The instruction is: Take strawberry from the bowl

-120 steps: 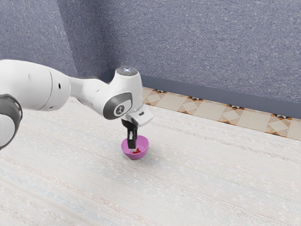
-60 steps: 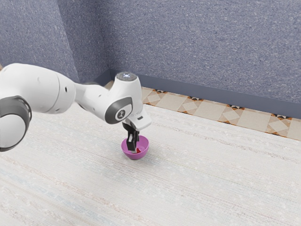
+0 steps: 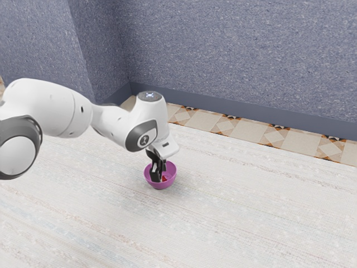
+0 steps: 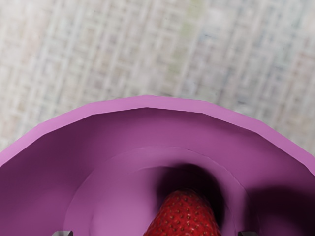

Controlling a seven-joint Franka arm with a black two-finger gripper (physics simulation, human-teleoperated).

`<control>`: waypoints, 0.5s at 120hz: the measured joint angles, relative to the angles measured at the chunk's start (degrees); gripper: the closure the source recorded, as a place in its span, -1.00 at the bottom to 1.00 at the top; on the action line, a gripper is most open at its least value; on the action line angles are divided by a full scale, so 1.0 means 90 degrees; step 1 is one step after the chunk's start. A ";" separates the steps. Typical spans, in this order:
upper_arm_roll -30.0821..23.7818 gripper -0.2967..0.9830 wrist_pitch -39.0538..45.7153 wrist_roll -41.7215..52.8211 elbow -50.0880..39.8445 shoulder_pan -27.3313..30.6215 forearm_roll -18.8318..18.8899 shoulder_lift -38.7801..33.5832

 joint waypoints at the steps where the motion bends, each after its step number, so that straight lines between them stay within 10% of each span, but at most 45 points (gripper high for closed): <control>1: 0.0000 -0.12 0.0004 0.0004 0.0001 0.0000 -0.0001 0.0005; 60: 0.0010 0.32 0.0096 0.0077 -0.0005 -0.0006 -0.0094 0.0016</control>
